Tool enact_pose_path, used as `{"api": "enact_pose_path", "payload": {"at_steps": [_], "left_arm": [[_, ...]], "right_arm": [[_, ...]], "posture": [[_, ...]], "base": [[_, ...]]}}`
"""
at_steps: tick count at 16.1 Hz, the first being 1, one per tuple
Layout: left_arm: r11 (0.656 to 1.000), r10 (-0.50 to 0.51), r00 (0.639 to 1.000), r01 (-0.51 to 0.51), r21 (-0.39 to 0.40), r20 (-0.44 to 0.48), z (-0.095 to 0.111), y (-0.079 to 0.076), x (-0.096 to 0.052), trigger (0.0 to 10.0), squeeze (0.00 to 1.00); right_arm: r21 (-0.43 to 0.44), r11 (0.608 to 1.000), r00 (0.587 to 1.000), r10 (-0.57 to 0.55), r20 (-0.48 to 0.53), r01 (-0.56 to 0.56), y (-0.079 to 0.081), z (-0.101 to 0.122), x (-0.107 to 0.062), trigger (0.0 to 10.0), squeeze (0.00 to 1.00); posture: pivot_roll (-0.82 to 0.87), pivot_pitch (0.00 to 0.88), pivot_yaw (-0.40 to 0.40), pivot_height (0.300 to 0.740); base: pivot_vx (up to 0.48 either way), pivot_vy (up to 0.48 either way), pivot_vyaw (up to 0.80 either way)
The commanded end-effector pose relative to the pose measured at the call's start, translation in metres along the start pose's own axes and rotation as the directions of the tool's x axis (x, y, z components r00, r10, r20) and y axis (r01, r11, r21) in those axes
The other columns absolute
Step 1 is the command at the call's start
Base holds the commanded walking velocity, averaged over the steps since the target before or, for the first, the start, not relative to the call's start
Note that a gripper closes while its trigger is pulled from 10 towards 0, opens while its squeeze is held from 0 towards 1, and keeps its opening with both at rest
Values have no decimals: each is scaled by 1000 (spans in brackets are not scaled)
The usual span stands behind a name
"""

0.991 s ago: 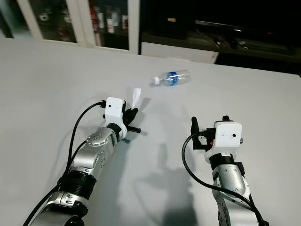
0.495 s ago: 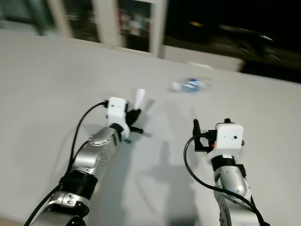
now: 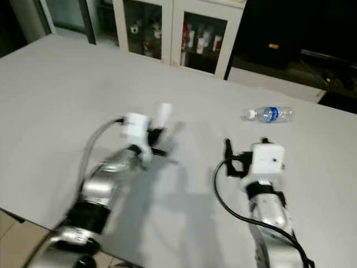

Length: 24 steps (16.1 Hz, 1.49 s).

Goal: Picking trash to rubbish bin

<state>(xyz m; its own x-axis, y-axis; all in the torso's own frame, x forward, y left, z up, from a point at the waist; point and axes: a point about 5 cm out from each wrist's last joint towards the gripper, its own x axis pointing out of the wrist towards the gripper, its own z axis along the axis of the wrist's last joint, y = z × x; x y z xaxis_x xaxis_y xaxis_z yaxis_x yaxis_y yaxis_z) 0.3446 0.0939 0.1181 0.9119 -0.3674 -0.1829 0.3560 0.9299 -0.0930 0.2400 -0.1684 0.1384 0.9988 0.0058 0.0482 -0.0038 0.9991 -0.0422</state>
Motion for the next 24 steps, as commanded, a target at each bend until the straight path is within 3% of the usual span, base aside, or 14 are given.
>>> {"api": "enact_pose_path", "payload": {"at_steps": [1,12,19,24], "left_arm": [[999,-40,999,40,-7,5,4,-12,4,10000,0],[999,-37,999,37,19,-15,2,-9,3,10000,0],[996,-74,997,74,53,-1,8,-8,4,10000,0],[994,-91,996,91,53,1,10,-8,4,10000,0]], "right_arm": [[-11,1000,1000,-28,0,28,-8,0,-1,10000,0],[4,1000,999,-27,26,27,1,5,3,10000,0],[23,999,999,-38,31,38,8,3,5,10000,0],[32,998,998,-49,34,48,9,2,7,10000,0]], "posture": [[192,74,-61,740],[200,78,-47,740],[205,84,-7,740],[207,81,-3,740]], "base": [[0,360,0],[0,397,0],[0,0,-724],[0,0,-158]]}}
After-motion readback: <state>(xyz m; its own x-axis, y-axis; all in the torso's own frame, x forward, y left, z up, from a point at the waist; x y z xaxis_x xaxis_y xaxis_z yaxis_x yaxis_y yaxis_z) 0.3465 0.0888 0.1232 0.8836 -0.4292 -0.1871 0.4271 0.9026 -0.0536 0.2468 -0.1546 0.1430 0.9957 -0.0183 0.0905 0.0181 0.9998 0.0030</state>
